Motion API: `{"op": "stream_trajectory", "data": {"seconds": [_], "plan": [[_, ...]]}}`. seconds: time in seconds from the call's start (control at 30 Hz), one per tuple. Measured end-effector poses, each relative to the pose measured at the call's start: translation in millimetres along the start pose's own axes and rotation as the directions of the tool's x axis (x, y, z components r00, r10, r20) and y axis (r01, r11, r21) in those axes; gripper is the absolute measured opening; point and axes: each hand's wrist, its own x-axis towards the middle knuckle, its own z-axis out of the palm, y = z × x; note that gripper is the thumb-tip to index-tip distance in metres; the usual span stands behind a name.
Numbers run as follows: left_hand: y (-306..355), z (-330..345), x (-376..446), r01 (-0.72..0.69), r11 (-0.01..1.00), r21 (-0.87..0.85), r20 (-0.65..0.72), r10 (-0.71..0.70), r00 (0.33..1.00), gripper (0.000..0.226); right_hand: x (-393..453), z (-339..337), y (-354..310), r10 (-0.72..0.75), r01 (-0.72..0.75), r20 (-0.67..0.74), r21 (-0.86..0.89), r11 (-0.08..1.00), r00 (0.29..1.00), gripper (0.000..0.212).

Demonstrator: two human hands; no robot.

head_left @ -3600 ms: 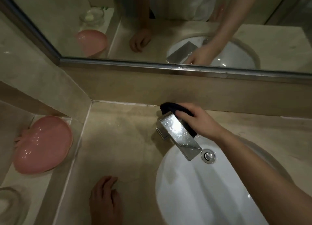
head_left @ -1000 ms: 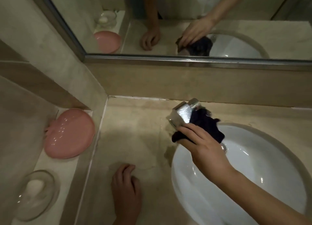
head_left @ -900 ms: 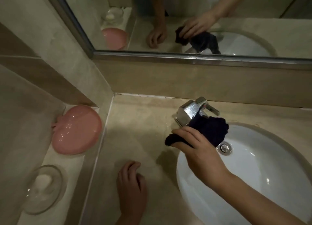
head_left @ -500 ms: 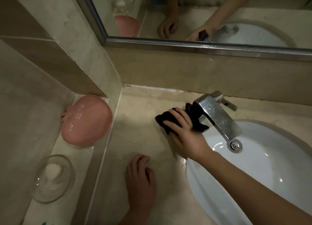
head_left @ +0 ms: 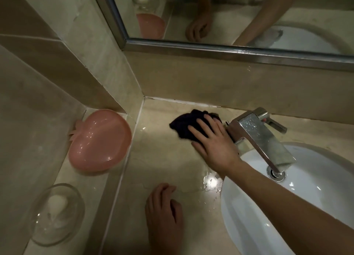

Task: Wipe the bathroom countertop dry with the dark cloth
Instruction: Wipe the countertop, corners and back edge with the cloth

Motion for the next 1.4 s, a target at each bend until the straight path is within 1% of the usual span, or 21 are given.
{"op": "stream_trajectory", "data": {"seconds": [0.07, 0.17, 0.23, 0.3, 0.37, 0.43, 0.53, 0.6, 0.67, 0.7, 0.77, 0.87, 0.97, 1.0, 1.07, 1.1, 1.17, 1.2, 1.27, 1.33, 1.4], "plan": [[1, 2, 0, 0.006, 1.0, -0.007, -0.029, -0.006, 1.0, 0.031, 25, 3, -1, 0.069, -0.07, 0.01, 0.084, 0.994, 0.998, 0.05], [2, 3, 3, -0.004, 1.0, 0.003, -0.022, 0.004, 1.0, 0.032, 50, 7, -12, 0.245, -0.242, 0.008, 0.197, 0.95, 0.969, 0.053], [2, 2, 2, 0.0, 1.0, 0.023, 0.0, 0.0, 1.0, 0.032, 41, 7, -27, 0.288, -0.278, -0.002, 0.252, 0.927, 0.958, 0.054], [2, 0, 1, 0.009, 1.0, 0.019, 0.007, -0.01, 1.0, 0.032, 12, 6, -48, 0.197, -0.181, -0.025, 0.297, 0.937, 0.98, 0.051], [3, -1, 2, 0.008, 1.0, 0.012, 0.008, -0.008, 1.0, 0.032, -20, 6, -65, 0.017, -0.018, 0.007, 0.321, 0.947, 1.0, 0.047], [1, 0, 4, 0.004, 1.0, 0.012, 0.011, -0.004, 1.0, 0.033, -30, 9, -68, -0.108, 0.096, 0.027, 0.296, 0.95, 0.994, 0.044], [0, 2, 6, 0.003, 1.0, 0.026, -0.008, -0.003, 1.0, 0.033, 9, 8, -63, -0.165, 0.159, 0.046, 0.111, 0.981, 0.985, 0.043], [-1, 5, 6, -0.004, 0.999, 0.048, -0.043, 0.007, 0.999, 0.034, 46, -3, -62, -0.177, 0.166, 0.157, 0.08, 0.983, 0.972, 0.052], [-3, 8, 6, -0.019, 0.998, 0.054, -0.068, 0.022, 0.997, 0.034, 82, -23, -61, -0.161, 0.151, 0.331, 0.055, 0.987, 0.93, 0.058], [-4, 9, 6, -0.027, 0.998, 0.053, -0.075, 0.031, 0.997, 0.034, 96, -34, -58, -0.156, 0.163, 0.383, 0.016, 0.987, 0.91, 0.059], [-6, 10, 7, -0.045, 0.998, 0.052, -0.082, 0.05, 0.995, 0.035, 117, -51, -48, -0.195, 0.243, 0.449, -0.052, 0.969, 0.872, 0.058], [-4, 9, 8, -0.053, 0.998, 0.025, -0.075, 0.055, 0.996, 0.037, 123, -71, -14, -0.282, 0.363, 0.569, -0.031, 0.931, 0.773, 0.056], [-5, 11, 10, -0.061, 0.997, 0.038, -0.076, 0.063, 0.995, 0.038, 120, -97, 28, -0.25, 0.365, 0.689, -0.023, 0.931, 0.68, 0.05], [-6, 11, 11, -0.061, 0.997, 0.041, -0.084, 0.064, 0.994, 0.038, 117, -105, 37, -0.205, 0.331, 0.736, -0.027, 0.943, 0.645, 0.048], [-8, 12, 11, -0.066, 0.997, 0.049, -0.107, 0.071, 0.992, 0.038, 111, -121, 44, -0.073, 0.197, 0.823, -0.048, 0.979, 0.563, 0.045], [-9, 13, 11, -0.07, 0.996, 0.052, -0.118, 0.076, 0.99, 0.038, 108, -128, 47, -0.005, 0.097, 0.845, -0.056, 0.994, 0.535, 0.048], [-9, 14, 12, -0.074, 0.996, 0.057, -0.144, 0.082, 0.986, 0.038, 100, -137, 54, 0.079, -0.15, 0.853, -0.001, 0.989, 0.516, 0.059], [-8, 15, 12, -0.068, 0.996, 0.058, -0.158, 0.077, 0.984, 0.038, 95, -140, 61, 0.083, -0.278, 0.857, 0.072, 0.958, 0.508, 0.061], [-8, 18, 13, -0.047, 0.997, 0.055, -0.172, 0.056, 0.984, 0.037, 84, -144, 79, 0.063, -0.495, 0.874, 0.213, 0.842, 0.483, 0.06], [-7, 19, 15, -0.036, 0.998, 0.052, -0.161, 0.044, 0.986, 0.036, 72, -147, 99, 0.087, -0.61, 0.877, 0.253, 0.751, 0.472, 0.058], [-7, 18, 17, -0.045, 0.998, 0.036, -0.145, 0.049, 0.988, 0.035, 62, -148, 115, 0.117, -0.667, 0.862, 0.287, 0.687, 0.493, 0.053]]}}
